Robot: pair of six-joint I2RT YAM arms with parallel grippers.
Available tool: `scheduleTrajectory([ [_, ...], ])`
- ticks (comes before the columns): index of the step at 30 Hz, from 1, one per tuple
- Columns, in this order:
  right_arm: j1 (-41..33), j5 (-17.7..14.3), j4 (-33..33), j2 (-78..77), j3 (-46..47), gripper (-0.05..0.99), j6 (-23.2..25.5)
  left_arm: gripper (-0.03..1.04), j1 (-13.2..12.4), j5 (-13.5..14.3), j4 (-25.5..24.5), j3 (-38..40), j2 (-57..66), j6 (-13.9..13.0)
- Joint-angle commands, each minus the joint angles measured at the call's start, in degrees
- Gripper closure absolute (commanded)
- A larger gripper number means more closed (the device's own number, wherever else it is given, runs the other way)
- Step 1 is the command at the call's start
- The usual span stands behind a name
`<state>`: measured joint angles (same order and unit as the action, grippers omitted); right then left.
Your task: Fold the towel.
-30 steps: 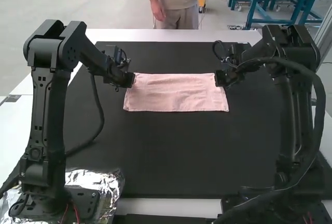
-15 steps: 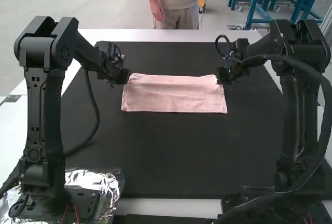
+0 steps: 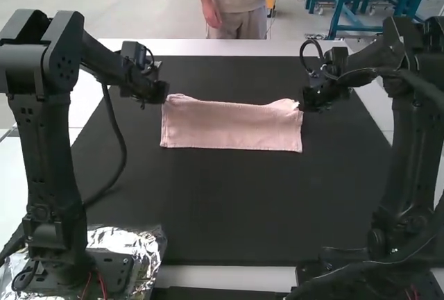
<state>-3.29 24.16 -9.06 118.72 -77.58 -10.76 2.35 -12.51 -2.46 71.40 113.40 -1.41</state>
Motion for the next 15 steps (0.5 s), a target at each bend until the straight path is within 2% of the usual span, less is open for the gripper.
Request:
scheduleTrajectory([
  [1, 2.7, 1.0, -0.1, -4.6, 1.8, 0.96, -0.7, 0.98, -1.3, 1.3, 0.1, -2.8, -4.5, 0.1],
  [15, 4.8, 3.4, 0.0, -11.0, 13.5, 0.96, -3.2, 0.98, -1.2, 1.4, 3.5, -18.0, -13.8, 0.7],
])
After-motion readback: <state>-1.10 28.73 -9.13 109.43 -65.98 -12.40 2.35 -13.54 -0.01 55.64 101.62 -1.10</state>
